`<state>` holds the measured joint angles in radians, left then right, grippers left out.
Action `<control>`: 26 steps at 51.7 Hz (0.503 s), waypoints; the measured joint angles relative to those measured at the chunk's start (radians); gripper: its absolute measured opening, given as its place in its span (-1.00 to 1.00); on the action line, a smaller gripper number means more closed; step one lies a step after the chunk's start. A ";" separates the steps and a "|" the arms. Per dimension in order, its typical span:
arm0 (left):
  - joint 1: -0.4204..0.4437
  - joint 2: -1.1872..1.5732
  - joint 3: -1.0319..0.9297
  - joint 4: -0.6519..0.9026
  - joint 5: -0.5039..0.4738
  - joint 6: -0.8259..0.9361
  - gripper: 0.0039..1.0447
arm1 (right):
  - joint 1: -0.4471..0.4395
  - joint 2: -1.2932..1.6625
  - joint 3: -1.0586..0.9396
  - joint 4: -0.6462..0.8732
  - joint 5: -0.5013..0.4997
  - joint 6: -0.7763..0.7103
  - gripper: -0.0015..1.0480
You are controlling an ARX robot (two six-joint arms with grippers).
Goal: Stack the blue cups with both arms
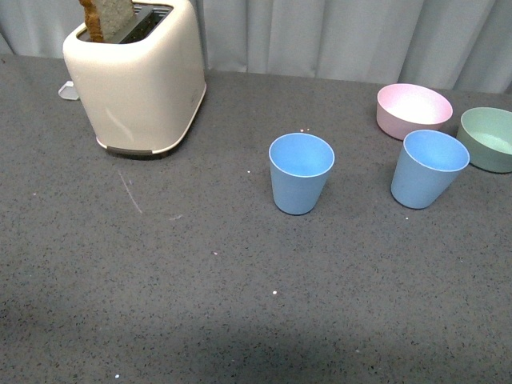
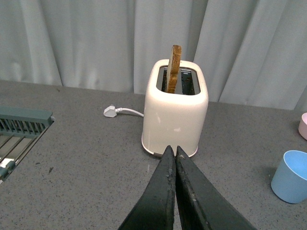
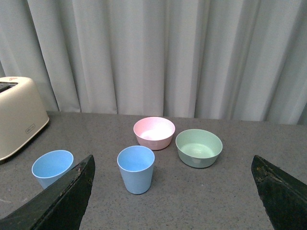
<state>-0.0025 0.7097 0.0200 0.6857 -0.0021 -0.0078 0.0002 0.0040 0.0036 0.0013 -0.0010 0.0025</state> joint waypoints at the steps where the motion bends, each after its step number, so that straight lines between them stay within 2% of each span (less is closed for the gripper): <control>1: 0.000 -0.015 0.000 -0.013 0.000 0.000 -0.93 | 0.000 0.000 0.000 0.000 0.000 0.000 0.82; 26: 0.000 -0.276 -0.001 -0.252 0.000 0.000 -0.93 | 0.000 0.000 0.000 0.000 0.000 0.000 0.82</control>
<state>-0.0025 0.4335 0.0189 0.4339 -0.0021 -0.0078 0.0002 0.0040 0.0036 0.0013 -0.0010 0.0025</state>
